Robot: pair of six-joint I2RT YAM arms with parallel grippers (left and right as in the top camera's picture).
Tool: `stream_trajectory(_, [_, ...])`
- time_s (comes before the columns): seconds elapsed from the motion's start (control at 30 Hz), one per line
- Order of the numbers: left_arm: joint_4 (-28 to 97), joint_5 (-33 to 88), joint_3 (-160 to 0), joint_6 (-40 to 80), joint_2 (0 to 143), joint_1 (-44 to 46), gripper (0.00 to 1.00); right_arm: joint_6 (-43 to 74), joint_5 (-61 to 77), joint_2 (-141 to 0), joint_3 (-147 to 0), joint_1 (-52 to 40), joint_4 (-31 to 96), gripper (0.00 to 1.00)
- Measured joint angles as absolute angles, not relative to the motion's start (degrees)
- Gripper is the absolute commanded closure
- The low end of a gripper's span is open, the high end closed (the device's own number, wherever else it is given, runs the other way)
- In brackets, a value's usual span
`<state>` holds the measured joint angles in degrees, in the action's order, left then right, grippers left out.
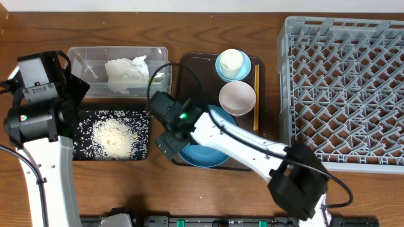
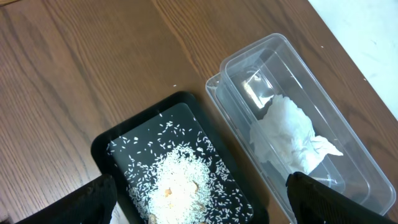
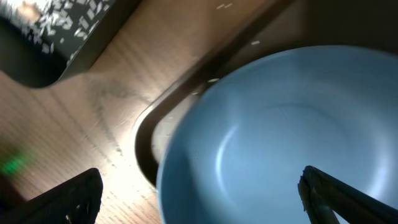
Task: Sort waste into correct bins and load items into the dishwasher rack
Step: 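Reach the right gripper to the rim of the blue plate, then grasp the blue plate's rim with the right gripper and lift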
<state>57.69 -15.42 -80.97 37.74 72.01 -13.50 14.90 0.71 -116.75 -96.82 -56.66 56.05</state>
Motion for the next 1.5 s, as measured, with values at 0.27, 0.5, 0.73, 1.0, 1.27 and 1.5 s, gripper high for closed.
stream_trajectory(0.27, [57.69,-15.42,-80.97,37.74,72.01,-13.50,0.10,14.90,1.17,-120.42,-96.82,-60.12,56.10,0.01])
stream_trajectory(0.5, [57.71,-15.42,-80.97,37.74,72.01,-13.50,0.10,14.74,-0.54,-125.89,-96.86,-61.49,57.41,0.46])
stream_trajectory(0.73, [57.71,-15.42,-80.97,37.74,72.03,-13.50,0.10,14.72,0.08,-126.17,-97.03,-61.52,57.84,0.58])
stream_trajectory(1.0, [57.69,-15.42,-80.97,37.74,72.01,-13.50,0.10,14.66,-1.30,-126.15,-99.09,-61.49,61.19,0.55])
stream_trajectory(1.27, [57.69,-15.42,-80.97,37.74,72.01,-13.50,0.10,14.15,-1.87,-125.69,-101.51,-61.47,63.37,0.83])
stream_trajectory(1.5, [57.69,-15.42,-80.97,37.74,72.01,-13.50,0.10,14.50,-1.98,-125.67,-101.51,-61.47,63.83,0.79])
